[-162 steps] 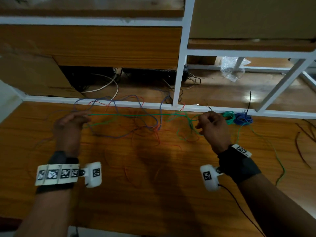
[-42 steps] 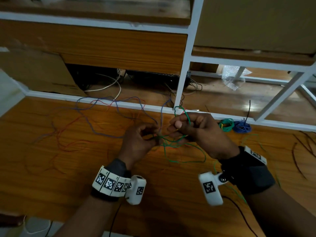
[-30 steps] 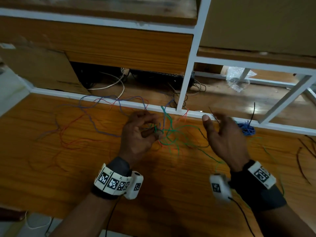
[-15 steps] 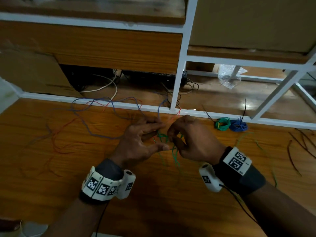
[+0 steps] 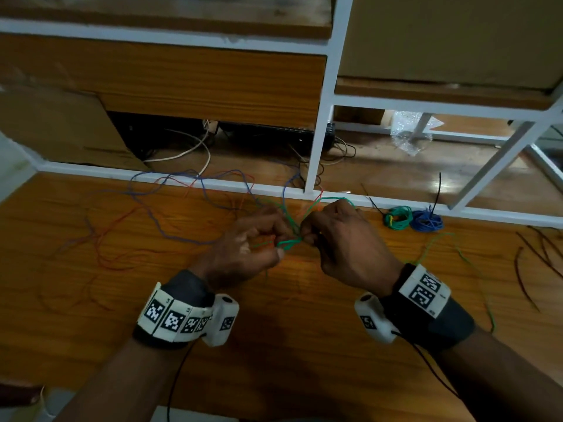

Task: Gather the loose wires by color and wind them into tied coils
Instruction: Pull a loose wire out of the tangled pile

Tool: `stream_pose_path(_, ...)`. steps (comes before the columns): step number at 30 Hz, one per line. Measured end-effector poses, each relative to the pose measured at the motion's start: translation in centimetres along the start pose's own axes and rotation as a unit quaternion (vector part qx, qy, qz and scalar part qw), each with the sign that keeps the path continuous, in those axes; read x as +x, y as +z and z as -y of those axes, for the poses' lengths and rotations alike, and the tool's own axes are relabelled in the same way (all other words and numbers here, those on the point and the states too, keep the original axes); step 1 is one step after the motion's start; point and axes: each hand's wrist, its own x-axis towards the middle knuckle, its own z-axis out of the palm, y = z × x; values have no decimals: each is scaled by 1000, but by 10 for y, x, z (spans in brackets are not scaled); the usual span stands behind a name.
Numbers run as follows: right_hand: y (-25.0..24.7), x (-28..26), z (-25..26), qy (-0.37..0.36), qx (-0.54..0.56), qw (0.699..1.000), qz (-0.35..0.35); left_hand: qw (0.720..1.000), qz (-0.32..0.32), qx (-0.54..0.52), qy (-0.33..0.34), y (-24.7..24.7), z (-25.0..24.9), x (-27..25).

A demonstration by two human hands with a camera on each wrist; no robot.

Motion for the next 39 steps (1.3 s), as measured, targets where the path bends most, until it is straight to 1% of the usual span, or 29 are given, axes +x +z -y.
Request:
stream_pose_path(2, 2, 2, 0, -2, -6, 1000, -6, 998, 27, -42, -24, -2, 2, -5)
stream_pose_path(4, 3, 3, -6, 16, -28, 999, 7, 998, 50, 2, -46, -5, 4, -7)
stream_pose_path(6, 6, 3, -15, 33, -42, 998, 16, 998, 15, 44, -35, -10, 7, -11)
stream_pose_path(7, 8, 2, -18, 36, -50, 998, 17, 999, -26, 20, -25, -12, 9, -13)
stream_pose_path(8, 10, 2, -20, 41, -60, 997, 20, 996, -70, -51, -10, -13, 9, -16)
stream_pose_path(9, 11, 2, -23, 46, -72, 996, 16, 980, -115, -165, -1, -14, 9, -18)
stream_pose_path(10, 13, 1, -29, 53, -82, 995, 16, 953, -146, -267, 0, -15, 10, -19)
stream_pose_path(11, 16, -1, -35, 58, -85, 995, 19, 934, -162, -317, -8, -16, 9, -18)
stream_pose_path(12, 18, -3, -41, 65, -76, 994, 33, 942, -167, -291, -34, -16, 8, -16)
stream_pose_path(13, 22, -6, -46, 66, -61, 995, 49, 962, -147, -218, -69, -16, 4, -14)
stream_pose_path(14, 25, -7, -52, 67, -46, 995, 65, 980, -101, -127, -111, -17, 4, -12)
stream_pose_path(15, 28, -9, -56, 63, -38, 994, 78, 986, -35, -47, -153, -18, 4, -11)
stream_pose_path(16, 28, -10, -59, 64, -34, 994, 84, 982, 24, 15, -184, -19, 5, -12)
stream_pose_path(17, 30, -11, -64, 67, -31, 994, 82, 979, 54, 39, -191, -23, 6, -15)
stream_pose_path(18, 29, -13, -68, 76, -30, 993, 82, 982, 55, 28, -176, -27, 6, -20)
stream_pose_path(20, 27, -17, -75, 97, -38, 991, 80, 988, -11, -109, -112, -36, 8, -32)
stream_pose_path(21, 27, -19, -77, 104, -41, 990, 81, 970, -56, -223, -85, -40, 12, -36)
stream_pose_path(22, 27, -20, -78, 109, -42, 989, 89, 942, -83, -317, -76, -44, 16, -37)
stream_pose_path(23, 27, -20, -77, 105, -46, 988, 99, 921, -101, -364, -93, -47, 20, -36)
stream_pose_path(24, 28, -18, -76, 104, -57, 986, 113, 919, -105, -356, -133, -49, 27, -35)
stream_pose_path(26, 29, -17, -78, 104, -89, 980, 145, 952, -80, -218, -197, -52, 38, -35)
stream_pose_path(28, 29, -21, -87, 125, -94, 974, 164, 971, -85, -127, -185, -57, 42, -38)
stream_pose_path(29, 29, -26, -95, 137, -83, 973, 167, 969, -119, -147, -160, -62, 45, -41)
stream_pose_path(30, 29, -31, -102, 152, -71, 971, 169, 956, -158, -212, -127, -69, 47, -45)
stream_pose_path(32, 28, -39, -112, 179, -34, 969, 169, 897, -213, -381, -65, -84, 62, -52)
stream_pose_path(33, 28, -43, -117, 188, -7, 968, 165, 869, -241, -428, -63, -92, 75, -55)
stream_pose_path(34, 27, -46, -118, 195, 18, 967, 160, 855, -257, -443, -75, -96, 85, -56)
stream_pose_path(37, 29, -48, -119, 206, 87, 965, 135, 836, -261, -466, -123, -95, 107, -61)
stream_pose_path(39, 28, -50, -120, 222, 103, 961, 127, 804, -305, -504, -87, -94, 113, -66)
